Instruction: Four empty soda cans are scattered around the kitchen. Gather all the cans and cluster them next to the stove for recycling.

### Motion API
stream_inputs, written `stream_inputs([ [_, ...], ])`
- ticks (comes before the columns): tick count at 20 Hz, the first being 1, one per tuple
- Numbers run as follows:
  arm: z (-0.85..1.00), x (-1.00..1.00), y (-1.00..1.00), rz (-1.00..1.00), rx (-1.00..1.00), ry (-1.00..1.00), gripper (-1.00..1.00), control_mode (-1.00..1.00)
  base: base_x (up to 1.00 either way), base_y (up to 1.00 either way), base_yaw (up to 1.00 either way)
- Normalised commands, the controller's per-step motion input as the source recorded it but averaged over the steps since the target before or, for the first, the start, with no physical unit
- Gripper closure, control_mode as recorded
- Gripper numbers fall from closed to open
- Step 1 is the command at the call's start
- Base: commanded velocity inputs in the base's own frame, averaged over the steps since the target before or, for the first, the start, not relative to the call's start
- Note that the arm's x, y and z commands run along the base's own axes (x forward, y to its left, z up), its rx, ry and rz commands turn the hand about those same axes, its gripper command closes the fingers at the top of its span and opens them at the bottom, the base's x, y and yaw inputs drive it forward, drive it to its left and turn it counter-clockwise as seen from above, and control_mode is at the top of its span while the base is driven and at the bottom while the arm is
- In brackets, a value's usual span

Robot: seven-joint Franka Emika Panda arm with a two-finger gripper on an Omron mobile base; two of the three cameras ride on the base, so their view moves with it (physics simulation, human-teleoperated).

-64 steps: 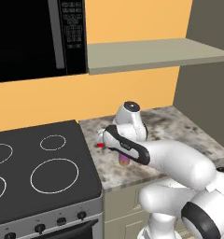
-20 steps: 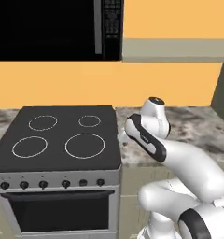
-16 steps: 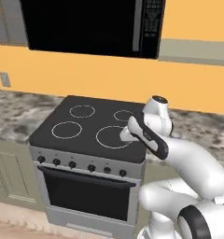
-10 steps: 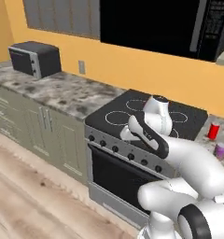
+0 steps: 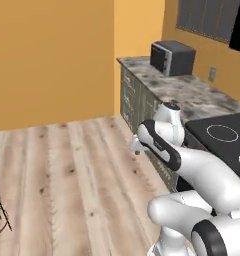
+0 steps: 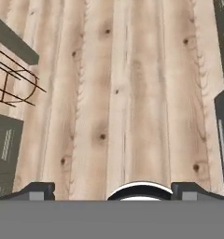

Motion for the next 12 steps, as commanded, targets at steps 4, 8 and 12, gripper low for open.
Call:
stream_inputs([
  [4, 0.00, 0.00, 0.00, 0.00, 0.00, 0.00, -1.00, 1.00, -0.02, 0.00, 1.00],
  [8, 0.00, 0.00, 0.00, 0.00, 0.00, 0.00, -1.00, 1.00, 0.00, 0.00, 1.00],
  [12, 0.00, 0.00, 0.00, 0.00, 0.00, 0.00, -1.00, 1.00, 0.00, 0.00, 1.00],
])
